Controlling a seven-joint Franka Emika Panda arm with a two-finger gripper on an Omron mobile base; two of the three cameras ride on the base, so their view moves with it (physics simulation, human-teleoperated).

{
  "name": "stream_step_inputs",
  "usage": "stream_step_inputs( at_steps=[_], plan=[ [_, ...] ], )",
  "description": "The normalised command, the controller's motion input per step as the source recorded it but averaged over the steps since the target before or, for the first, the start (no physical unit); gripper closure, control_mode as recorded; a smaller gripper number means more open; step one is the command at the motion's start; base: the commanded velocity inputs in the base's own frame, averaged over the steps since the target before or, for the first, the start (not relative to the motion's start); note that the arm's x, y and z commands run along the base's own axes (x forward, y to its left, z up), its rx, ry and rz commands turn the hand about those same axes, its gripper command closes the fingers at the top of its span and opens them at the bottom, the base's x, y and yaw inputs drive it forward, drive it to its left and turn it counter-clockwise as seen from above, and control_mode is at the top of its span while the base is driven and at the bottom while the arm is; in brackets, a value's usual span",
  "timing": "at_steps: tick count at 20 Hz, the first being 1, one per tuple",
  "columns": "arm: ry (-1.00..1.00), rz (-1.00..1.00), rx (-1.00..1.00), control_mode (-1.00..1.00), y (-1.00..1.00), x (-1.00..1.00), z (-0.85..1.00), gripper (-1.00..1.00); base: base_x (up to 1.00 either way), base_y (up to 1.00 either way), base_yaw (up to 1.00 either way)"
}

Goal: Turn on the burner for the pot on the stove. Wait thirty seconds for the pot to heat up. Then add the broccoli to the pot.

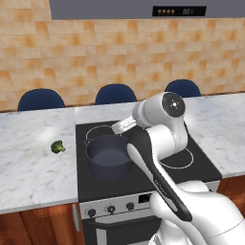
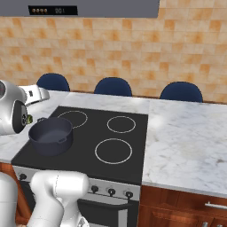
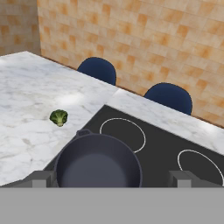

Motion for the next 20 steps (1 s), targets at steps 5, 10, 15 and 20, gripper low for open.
stream_step_inputs(
  at_steps=[5,10,15,20],
  plan=[
    [0.00,0.00,0.00,-1.00,0.00,0.00,0.00,-1.00,0.00,0.00,0.00],
    [0.00,0.00,0.00,-1.00,0.00,0.00,0.00,-1.00,0.00,0.00,0.00],
    [0.00,0.00,0.00,-1.00,0.00,0.00,0.00,-1.00,0.00,0.00,0.00],
    [0.00,0.00,0.00,-1.00,0.00,0.00,0.00,-1.00,0.00,0.00,0.00]
  ],
)
